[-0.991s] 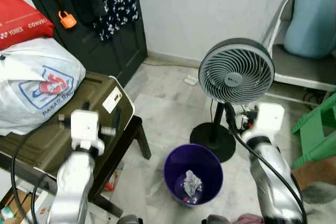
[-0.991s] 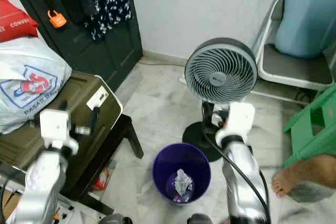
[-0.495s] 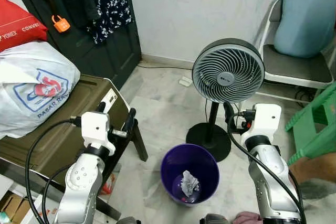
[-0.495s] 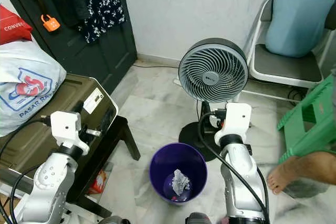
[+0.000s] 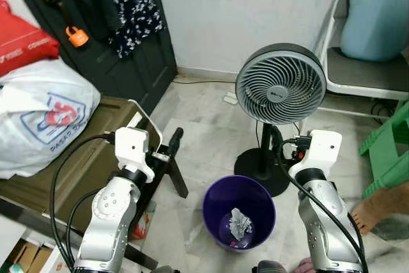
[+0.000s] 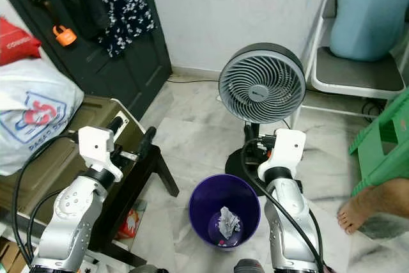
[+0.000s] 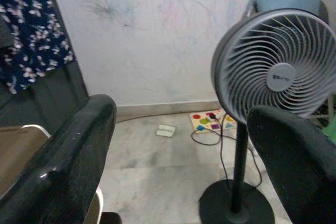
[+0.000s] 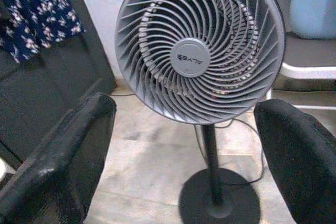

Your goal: Clean up the room

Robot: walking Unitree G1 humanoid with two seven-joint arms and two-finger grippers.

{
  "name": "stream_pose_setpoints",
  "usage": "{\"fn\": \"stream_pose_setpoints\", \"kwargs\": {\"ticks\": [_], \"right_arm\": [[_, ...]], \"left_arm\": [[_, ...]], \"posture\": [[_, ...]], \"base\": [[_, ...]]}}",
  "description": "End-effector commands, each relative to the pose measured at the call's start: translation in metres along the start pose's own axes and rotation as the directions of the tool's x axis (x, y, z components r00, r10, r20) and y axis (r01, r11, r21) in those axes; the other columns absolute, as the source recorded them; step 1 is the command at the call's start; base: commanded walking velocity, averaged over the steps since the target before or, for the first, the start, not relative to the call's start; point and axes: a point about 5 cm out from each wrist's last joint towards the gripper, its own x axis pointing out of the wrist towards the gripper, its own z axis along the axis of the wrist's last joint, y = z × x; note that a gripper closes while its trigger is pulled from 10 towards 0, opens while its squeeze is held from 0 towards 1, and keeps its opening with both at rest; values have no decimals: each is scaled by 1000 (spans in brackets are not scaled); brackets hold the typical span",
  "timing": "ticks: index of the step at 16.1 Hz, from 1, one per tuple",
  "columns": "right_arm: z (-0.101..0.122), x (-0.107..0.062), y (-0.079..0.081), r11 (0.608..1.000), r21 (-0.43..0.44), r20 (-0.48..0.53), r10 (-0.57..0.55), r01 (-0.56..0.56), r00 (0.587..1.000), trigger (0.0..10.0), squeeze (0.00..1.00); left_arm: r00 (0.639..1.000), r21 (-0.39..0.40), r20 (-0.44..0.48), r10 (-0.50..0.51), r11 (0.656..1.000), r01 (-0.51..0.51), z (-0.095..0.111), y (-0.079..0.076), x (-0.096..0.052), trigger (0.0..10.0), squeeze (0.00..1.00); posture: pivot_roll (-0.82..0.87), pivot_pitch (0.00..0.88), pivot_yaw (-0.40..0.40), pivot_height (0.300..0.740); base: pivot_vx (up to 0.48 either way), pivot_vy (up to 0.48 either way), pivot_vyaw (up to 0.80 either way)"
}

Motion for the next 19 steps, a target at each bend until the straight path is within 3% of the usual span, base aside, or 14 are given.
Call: {"fn": "stream_pose_setpoints", "kwargs": {"ticks": [1, 3, 4, 7, 9, 10, 11, 12, 13, 15, 17, 19], "right_arm": [[5, -1, 11, 998, 31, 16, 62, -63, 998, 10000, 0], [11, 5, 17, 996, -11, 37, 84, -84, 996, 10000, 0], [11, 9, 24, 988, -14, 19, 155, -155, 988, 10000, 0], [9, 21, 30, 976, 72, -9, 207, -206, 978, 10000, 0], [10, 27, 32, 977, 71, -11, 200, -199, 980, 10000, 0], [13, 28, 35, 979, 26, -3, 202, -202, 979, 10000, 0], [18, 28, 40, 968, -120, 25, 224, -220, 974, 10000, 0], [20, 27, 43, 965, -111, 29, 241, -236, 970, 10000, 0], [20, 26, 38, 982, -58, 18, 182, -181, 983, 10000, 0], [16, 26, 30, 987, -70, -27, 142, -143, 990, 10000, 0], [14, 25, 26, 991, -28, -21, 127, -128, 992, 10000, 0], [17, 26, 29, 987, -51, -7, 153, -153, 988, 10000, 0]], "left_arm": [[1000, 8, -18, -8, 1000, 8, -1, 2, 0, 10000, 0], [1000, 0, -13, 10, 1000, -10, 1, 1, -2, 10000, 0], [999, -7, -8, 41, 999, -41, 1, 3, -7, 10000, 0], [990, -16, -13, 139, 990, -139, -1, 8, -26, 10000, 0], [988, -4, -23, 154, 988, -154, -2, 8, -31, 10000, 0], [988, 11, -30, 154, 988, -154, -2, 9, -32, 10000, 0], [988, 24, -36, 151, 988, -150, -1, 10, -32, 10000, 0], [988, 31, -38, 152, 988, -151, -1, 10, -31, 10000, 0], [987, 2, -38, 155, 988, -155, 1, 13, -30, 10000, 0], [986, -17, -28, 163, 986, -163, 5, 16, -26, 10000, 0], [985, 20, -20, 171, 985, -171, 8, 17, -19, 10000, 0], [985, 40, -18, 172, 984, -172, 10, 20, -13, 10000, 0]], "posture": [[-227, 0, 159, 740], [-192, 0, 118, 740], [-151, 0, 74, 740], [-75, 0, 10, 740], [-63, 0, 1, 740], [-65, 0, 3, 740], [-71, 0, 7, 740], [-75, 0, 10, 740], [-84, 0, 15, 740], [-98, 0, 20, 740], [-106, 0, 23, 740], [-113, 0, 30, 740]], "base": [[0, 0, 0], [0, 0, 0], [0, 0, 0], [0, 0, 0], [0, 0, 0], [0, 0, 0], [0, 0, 0], [0, 0, 0], [0, 0, 0], [0, 0, 0], [0, 0, 0], [0, 0, 200]]}}
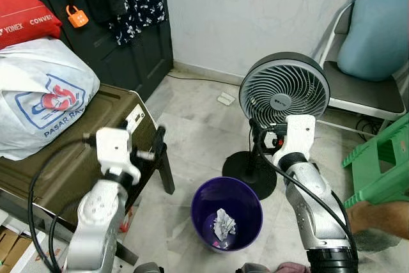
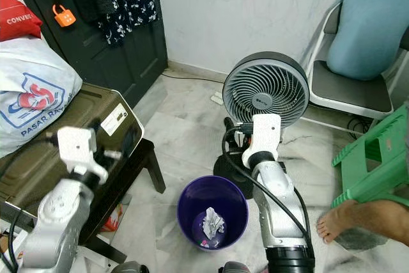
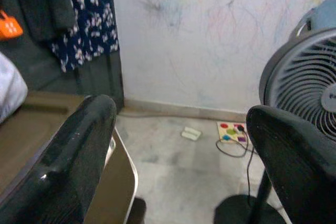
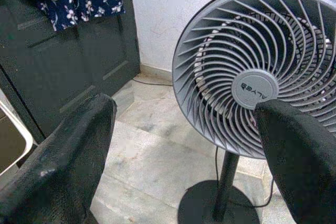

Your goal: Clean up the room

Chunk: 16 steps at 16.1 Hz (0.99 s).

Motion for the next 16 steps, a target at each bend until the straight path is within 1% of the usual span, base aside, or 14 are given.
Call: {"fn": "stream_pose_setpoints", "kwargs": {"ticks": [1, 3, 6, 8, 10, 14, 16], "right_arm": [[7, 1, 5, 1000, -10, 26, 16, -16, 1000, 10000, 0], [8, 2, 6, 1000, 5, 28, 22, -22, 999, 10000, 0], [8, 4, 6, 999, 16, 24, 34, -35, 999, 10000, 0], [9, 4, 6, 999, 16, 25, 34, -35, 999, 10000, 0], [9, 5, 6, 999, 21, 26, 32, -32, 999, 10000, 0], [9, 5, 4, 999, 38, 27, 18, -19, 999, 10000, 0], [10, 5, 4, 999, 27, 33, 22, -23, 999, 10000, 0]], "left_arm": [[1000, 7, -23, 11, 1000, -11, -3, 5, 1, 10000, 0], [1000, -7, -15, -3, 1000, 3, -2, 5, 2, 10000, 0], [1000, -6, -6, -1, 1000, 1, 0, 4, 3, 10000, 0], [1000, -4, -5, 21, 1000, -21, 0, 6, 3, 10000, 0], [998, 18, -24, 49, 999, -49, -1, 9, 4, 10000, 0], [999, 21, -28, 38, 999, -38, -1, 8, 6, 10000, 0], [999, 27, -29, 39, 999, -39, -1, 8, 6, 10000, 0]], "posture": [[-113, 0, 32, 740], [-112, 0, 32, 740], [-107, 0, 22, 740], [-109, 0, 21, 740], [-112, 0, 22, 740], [-113, 0, 25, 740], [-113, 0, 25, 740]], "base": [[0, 0, 800], [0, 0, 800], [0, 0, 800], [0, 0, 800], [0, 0, 659], [0, 0, 0], [0, 0, 0]]}}
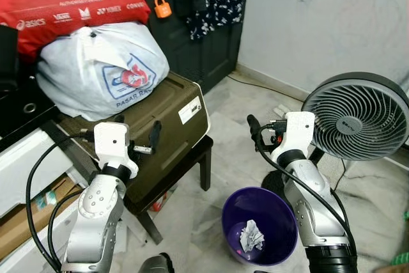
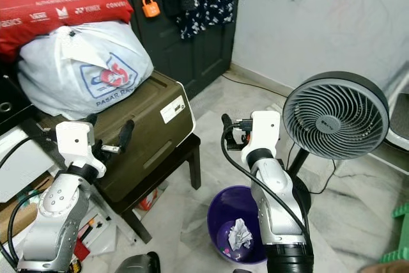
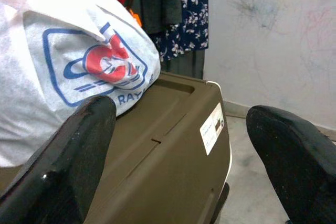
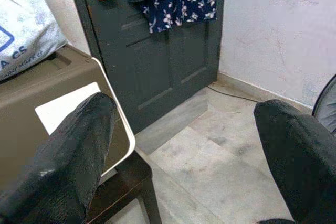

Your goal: Clean up the room

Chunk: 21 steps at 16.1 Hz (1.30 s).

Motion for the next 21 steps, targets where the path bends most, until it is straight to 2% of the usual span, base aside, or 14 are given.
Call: {"fn": "stream_pose_setpoints", "kwargs": {"ticks": [1, 17, 21], "right_arm": [[5, 1, 1, 1000, -2, 18, 6, -6, 1000, 10000, 0], [3, 1, 0, 1000, 24, 7, -8, 8, 1000, 10000, 0], [2, 1, -1, 999, 44, 7, -19, 18, 1000, 10000, 0]], "left_arm": [[1000, 11, -13, -1, 1000, 1, -1, 0, 1, 10000, 0], [999, 12, -15, -49, 999, 49, -1, -4, 4, 10000, 0], [998, 14, -16, -53, 998, 53, 0, -3, 4, 10000, 0]], "posture": [[-114, 0, 25, 740], [-115, 0, 28, 740], [-114, 0, 28, 740]], "base": [[0, 0, 463], [0, 0, 791], [0, 0, 0]]}}
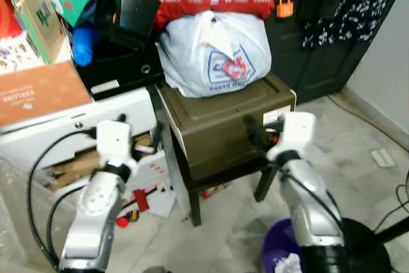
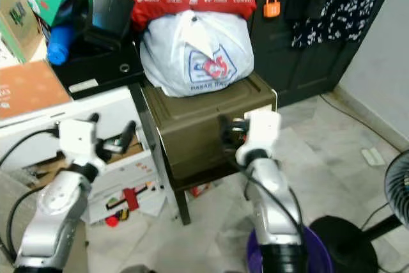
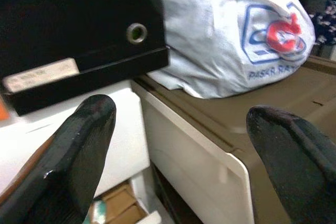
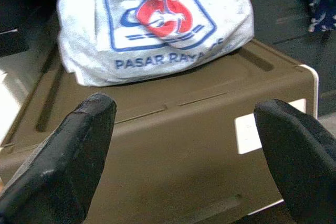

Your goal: Clean up the room

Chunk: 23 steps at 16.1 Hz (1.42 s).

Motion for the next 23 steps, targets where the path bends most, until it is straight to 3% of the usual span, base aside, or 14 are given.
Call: {"fn": "stream_pose_setpoints", "kwargs": {"ticks": [1, 6, 12, 18, 23], "right_arm": [[4, 0, -5, 1000, -12, 11, -14, 14, 1000, 10000, 0], [6, 1, -3, 1000, -18, 24, -5, 5, 1000, 10000, 0], [7, 1, -3, 1000, -19, 37, -11, 11, 999, 10000, 0], [2, -26, -20, 996, -22, 37, -81, 82, 996, 10000, 0], [1, -34, -25, 994, -41, 31, -97, 98, 995, 10000, 0]], "left_arm": [[1000, 3, 4, -7, 1000, 7, 1, -2, 1, 10000, 0], [1000, 38, 0, 29, 999, -29, 1, 3, 1, 10000, 0], [1000, 35, 20, -11, 999, 10, 5, 1, -2, 10000, 0], [989, 80, -11, 148, 986, -146, -6, 24, -45, 10000, 0], [988, 46, -12, 154, 987, -153, -7, 22, -46, 10000, 0]], "posture": [[-111, 0, 27, 740], [-109, 0, 31, 740], [-110, 0, 34, 740], [-113, 0, 53, 740], [-138, 0, 60, 740]], "base": [[0, 0, 0], [0, 0, 600], [0, 0, 800], [0, 0, 533], [0, 0, 0]]}}
